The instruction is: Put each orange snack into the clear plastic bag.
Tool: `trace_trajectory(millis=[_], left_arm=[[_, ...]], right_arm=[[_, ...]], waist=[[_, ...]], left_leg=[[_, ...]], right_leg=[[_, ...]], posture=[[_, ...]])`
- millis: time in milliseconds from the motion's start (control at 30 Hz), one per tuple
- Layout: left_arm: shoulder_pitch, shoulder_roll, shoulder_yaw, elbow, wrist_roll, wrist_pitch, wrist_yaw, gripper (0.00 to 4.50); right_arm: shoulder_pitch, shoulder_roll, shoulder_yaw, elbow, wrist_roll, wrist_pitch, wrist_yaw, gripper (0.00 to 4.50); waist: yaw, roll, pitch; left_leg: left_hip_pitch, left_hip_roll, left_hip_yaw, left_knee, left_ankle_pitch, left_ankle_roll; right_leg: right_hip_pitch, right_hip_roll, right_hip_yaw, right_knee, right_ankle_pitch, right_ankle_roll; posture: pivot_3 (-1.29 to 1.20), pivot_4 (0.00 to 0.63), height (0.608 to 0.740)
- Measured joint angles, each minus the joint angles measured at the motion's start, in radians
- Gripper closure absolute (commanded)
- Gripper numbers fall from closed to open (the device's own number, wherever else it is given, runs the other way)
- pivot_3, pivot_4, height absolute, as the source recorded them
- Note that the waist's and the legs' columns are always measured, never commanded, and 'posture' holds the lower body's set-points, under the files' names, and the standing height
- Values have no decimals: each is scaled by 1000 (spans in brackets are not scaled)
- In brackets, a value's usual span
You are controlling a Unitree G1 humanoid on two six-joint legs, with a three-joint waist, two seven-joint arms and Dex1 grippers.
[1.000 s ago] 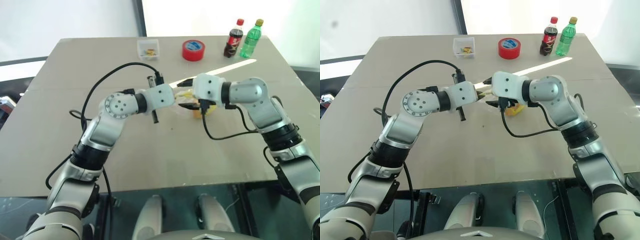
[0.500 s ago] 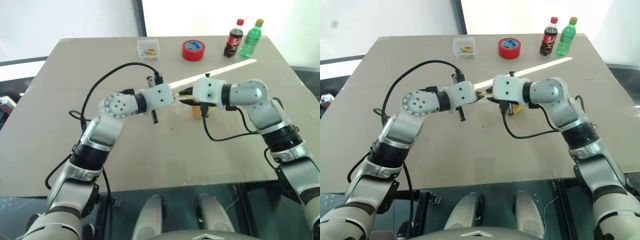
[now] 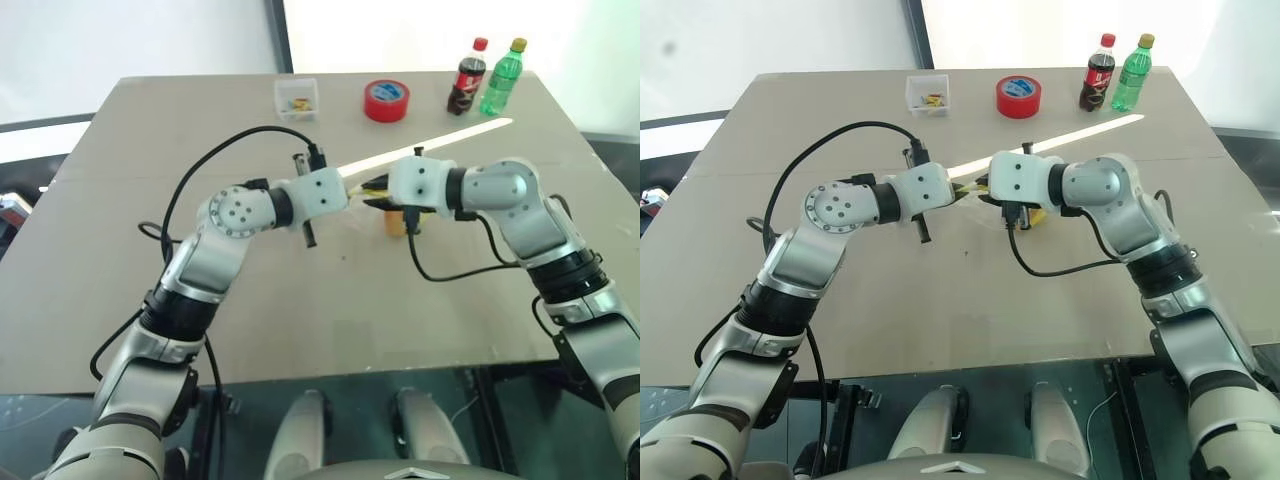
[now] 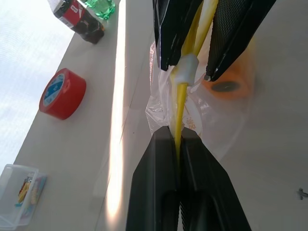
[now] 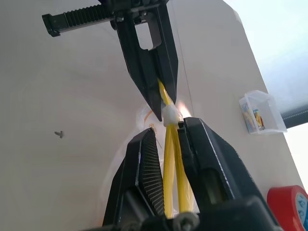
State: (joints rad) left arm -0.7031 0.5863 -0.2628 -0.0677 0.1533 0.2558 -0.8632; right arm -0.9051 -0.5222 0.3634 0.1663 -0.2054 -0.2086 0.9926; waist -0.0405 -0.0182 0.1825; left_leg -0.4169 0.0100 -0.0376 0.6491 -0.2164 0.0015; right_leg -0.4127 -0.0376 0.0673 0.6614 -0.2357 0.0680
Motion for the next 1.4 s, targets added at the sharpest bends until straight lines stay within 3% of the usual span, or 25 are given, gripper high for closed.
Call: trace_trajectory(millis=[167,200,300,767,1400], left_arm=[[0,0,0,0,0,0,2,4500],[0,0,0,0,0,0,2,4500],[1,0,0,0,0,0,2,4500],[20,0,0,-2,-1,-30,15,4500],[40,6,-2,53,1,-155,52,4500]], right_arm=[[0,4,0,-3,8,8,0,3524],[0,4,0,-3,8,8,0,3957],[0,4,-2,-3,8,9,-2,4461],[1,1,-7,-4,19,31,-11,4461],[66,-129,-30,-72,78,102,-28,4461]], waist=[[0,0,0],[0,0,0],[0,0,0],[0,0,0],[2,0,0]], left_leg=[[0,0,0,0,0,0],[0,0,0,0,0,0],[0,0,0,0,0,0],[0,0,0,0,0,0],[0,0,0,0,0,0]], right_leg=[[0,0,0,0,0,0],[0,0,0,0,0,0],[0,0,0,0,0,0],[0,0,0,0,0,0],[0,0,0,0,0,0]], posture=[[0,150,740],[0,150,740],[0,150,740],[0,150,740],[0,150,740]])
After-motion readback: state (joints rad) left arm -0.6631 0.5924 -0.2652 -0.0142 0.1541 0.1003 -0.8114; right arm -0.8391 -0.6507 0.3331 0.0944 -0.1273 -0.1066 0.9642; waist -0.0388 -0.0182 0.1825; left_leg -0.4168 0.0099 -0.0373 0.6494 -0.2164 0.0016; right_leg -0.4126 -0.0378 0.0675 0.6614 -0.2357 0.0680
